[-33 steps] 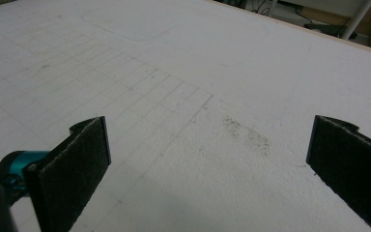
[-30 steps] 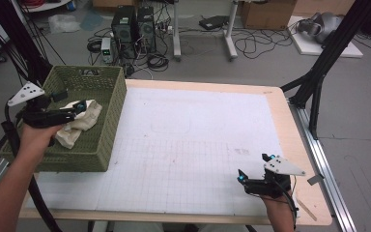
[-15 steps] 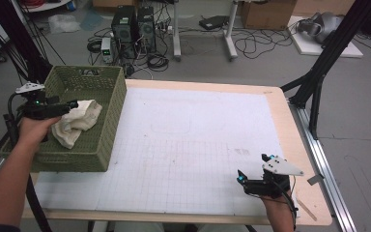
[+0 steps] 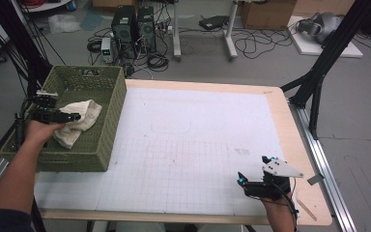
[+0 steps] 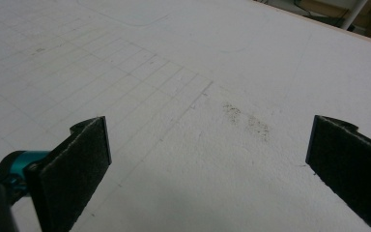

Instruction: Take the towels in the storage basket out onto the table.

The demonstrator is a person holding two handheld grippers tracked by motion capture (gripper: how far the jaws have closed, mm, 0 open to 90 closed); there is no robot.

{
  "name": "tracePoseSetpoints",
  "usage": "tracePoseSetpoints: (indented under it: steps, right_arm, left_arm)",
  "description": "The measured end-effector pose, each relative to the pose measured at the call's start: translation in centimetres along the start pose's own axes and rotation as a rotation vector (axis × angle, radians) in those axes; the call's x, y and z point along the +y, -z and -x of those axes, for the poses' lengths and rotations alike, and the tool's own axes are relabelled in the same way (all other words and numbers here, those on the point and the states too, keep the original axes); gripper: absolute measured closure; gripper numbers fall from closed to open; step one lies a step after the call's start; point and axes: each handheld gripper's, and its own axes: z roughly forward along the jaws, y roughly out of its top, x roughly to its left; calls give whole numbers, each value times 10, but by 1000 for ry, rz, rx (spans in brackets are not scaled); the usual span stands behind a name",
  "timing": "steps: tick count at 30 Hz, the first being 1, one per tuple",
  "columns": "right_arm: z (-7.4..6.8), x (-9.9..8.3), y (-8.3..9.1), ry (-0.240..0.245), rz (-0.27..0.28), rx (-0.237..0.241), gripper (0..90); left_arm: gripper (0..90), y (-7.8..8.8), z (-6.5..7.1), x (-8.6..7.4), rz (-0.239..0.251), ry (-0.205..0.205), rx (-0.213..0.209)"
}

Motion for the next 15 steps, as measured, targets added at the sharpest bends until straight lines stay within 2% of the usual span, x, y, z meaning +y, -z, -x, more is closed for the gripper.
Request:
tracePoseSetpoints:
  steps: [3, 5, 9, 10, 11, 13, 14, 15]
  right_arm:
    - [1, 0, 0, 2, -2, -2, 12]
    - [1, -1, -1, 1, -3, -1, 12]
    - [2, -1, -1, -5, -9, 2, 12]
    - [2, -2, -1, -5, -10, 2, 12]
    - [2, -2, -1, -5, -10, 2, 12]
    - [2, -2, -1, -6, -13, 2, 12]
    - [2, -2, -1, -6, -13, 2, 12]
    - [2, -2, -1, -10, -13, 2, 13]
  left_arm:
    - [238, -7, 0, -2, -63, 8, -7]
    - [282, -12, 0, -5, -118, -3, 6]
    - [348, -13, -1, -5, -127, -20, 17]
    - [468, -14, -1, -6, -132, -34, 23]
    - [468, -13, 0, -6, -133, -41, 24]
    - [638, -12, -1, -5, -125, -44, 21]
    - [638, -10, 0, -5, -120, -49, 15]
    - [698, -9, 0, -5, -118, -52, 15]
